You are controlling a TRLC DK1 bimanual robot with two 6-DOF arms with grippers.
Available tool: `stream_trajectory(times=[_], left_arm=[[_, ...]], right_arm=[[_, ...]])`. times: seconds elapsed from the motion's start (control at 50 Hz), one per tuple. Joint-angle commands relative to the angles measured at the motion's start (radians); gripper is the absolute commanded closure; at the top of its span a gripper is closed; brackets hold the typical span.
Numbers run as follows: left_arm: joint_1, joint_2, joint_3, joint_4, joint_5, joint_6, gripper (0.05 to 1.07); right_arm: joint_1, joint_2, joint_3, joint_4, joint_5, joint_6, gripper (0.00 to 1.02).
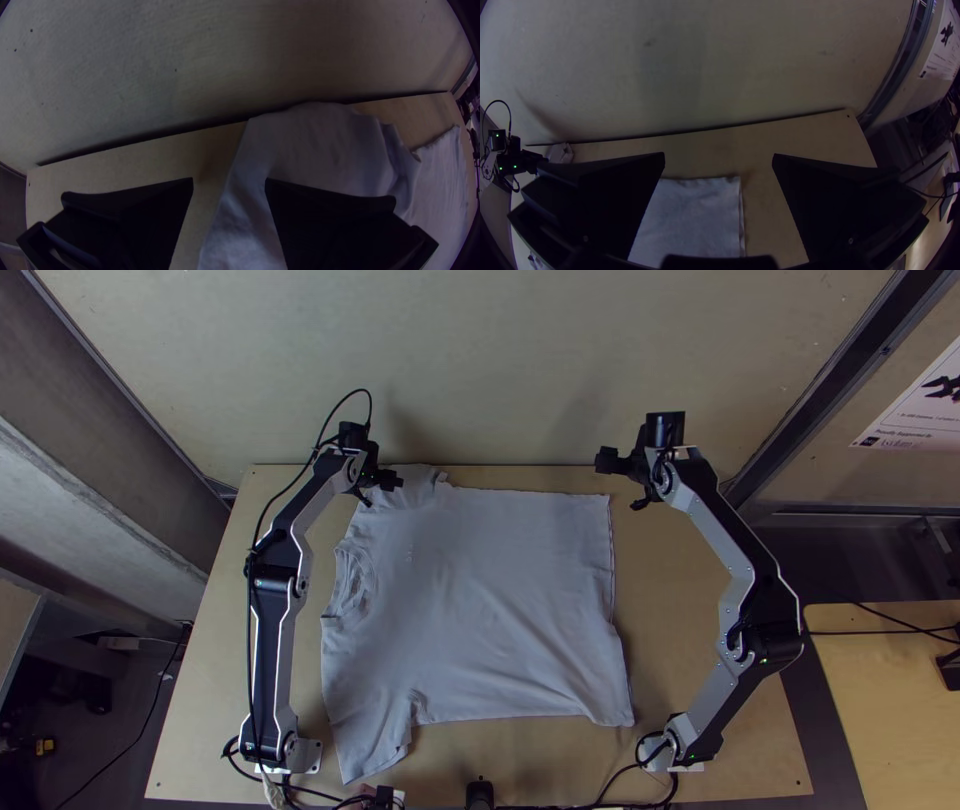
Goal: Fold the t-shirt
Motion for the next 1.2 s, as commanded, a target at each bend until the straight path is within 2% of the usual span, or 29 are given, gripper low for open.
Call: stream_trajectory(times=[0.0,0.1,0.12,0.22,0.44,0.78,0.96,1.18], left_arm=[[-0.005,0.049,0.02,-0.022,-0.006,0.017,0.61],[-0.005,0.053,0.017,-0.032,0.0,-0.007,1.04],[-0.005,0.053,0.017,-0.032,0.0,-0.014,1.05],[-0.005,0.047,0.016,-0.045,0.013,-0.035,1.05],[0.004,0.015,0.014,-0.06,0.034,-0.076,1.05],[-0.007,-0.04,0.013,-0.089,0.034,-0.093,1.05],[-0.007,-0.054,0.011,-0.091,0.034,-0.093,1.05],[-0.007,-0.069,0.003,-0.092,0.034,-0.096,1.05]], right_arm=[[-0.013,0.038,0.058,-0.04,-0.004,0.04,0.04],[-0.018,0.078,0.115,-0.145,-0.004,0.041,0.04],[-0.018,0.086,0.127,-0.163,-0.004,0.041,0.04],[-0.024,0.129,0.173,-0.22,-0.01,0.041,0.04],[-0.036,0.208,0.253,-0.25,-0.031,0.049,0.04],[-0.041,0.446,0.529,-0.467,-0.073,0.106,0.07],[-0.041,0.508,0.57,-0.47,-0.077,0.118,0.16],[-0.041,0.569,0.59,-0.468,-0.081,0.126,0.16]])
